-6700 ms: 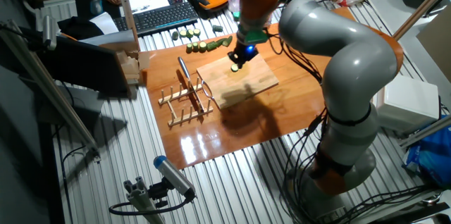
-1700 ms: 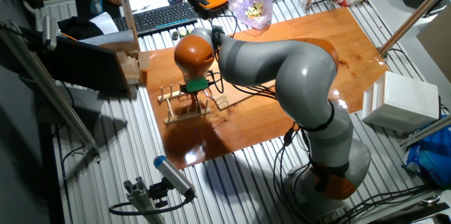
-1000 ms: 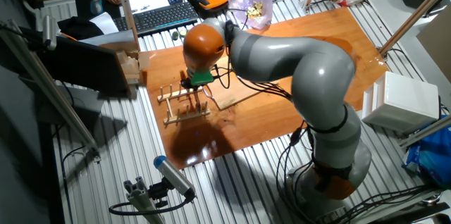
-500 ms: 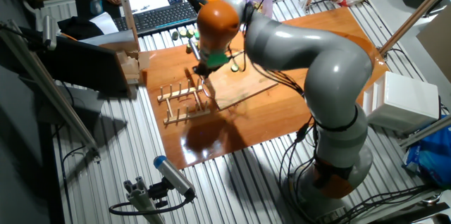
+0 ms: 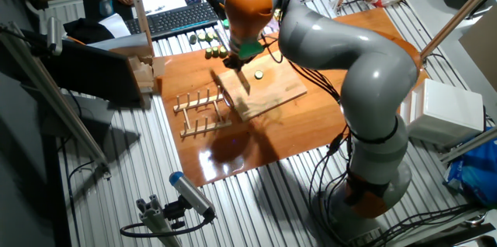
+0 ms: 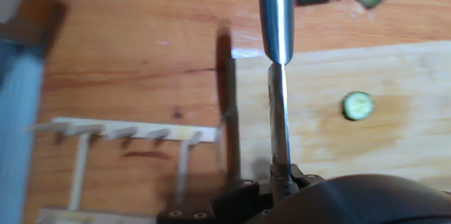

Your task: Chop the cucumber into shreds

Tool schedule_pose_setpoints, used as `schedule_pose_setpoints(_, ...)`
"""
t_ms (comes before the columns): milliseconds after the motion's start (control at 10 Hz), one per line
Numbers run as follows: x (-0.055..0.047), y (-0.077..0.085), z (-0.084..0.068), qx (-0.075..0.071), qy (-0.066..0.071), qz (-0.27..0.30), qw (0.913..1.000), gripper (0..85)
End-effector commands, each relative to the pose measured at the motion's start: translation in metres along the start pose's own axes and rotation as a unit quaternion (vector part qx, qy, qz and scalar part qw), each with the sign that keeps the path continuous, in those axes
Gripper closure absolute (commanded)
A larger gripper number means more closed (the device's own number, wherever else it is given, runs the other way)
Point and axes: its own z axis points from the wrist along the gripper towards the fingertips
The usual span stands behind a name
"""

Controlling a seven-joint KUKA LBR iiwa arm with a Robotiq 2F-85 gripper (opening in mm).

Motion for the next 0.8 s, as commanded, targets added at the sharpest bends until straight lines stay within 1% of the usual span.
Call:
schedule_pose_setpoints(0, 0.003, -0.048, 0.006, 0.007, 0.001, -0.002, 1.0000, 85.0)
schedule_pose_setpoints(300, 0.005, -0.067, 0.019, 0.005, -0.003, -0.024, 0.9997, 85.0)
schedule_pose_setpoints(500, 0.005, -0.077, 0.025, 0.011, 0.000, -0.026, 0.9996, 85.0)
schedule_pose_setpoints(600, 0.005, -0.083, 0.030, 0.008, 0.002, -0.026, 0.9996, 85.0)
schedule_pose_setpoints(700, 0.002, -0.085, 0.035, 0.007, 0.002, -0.026, 0.9996, 85.0)
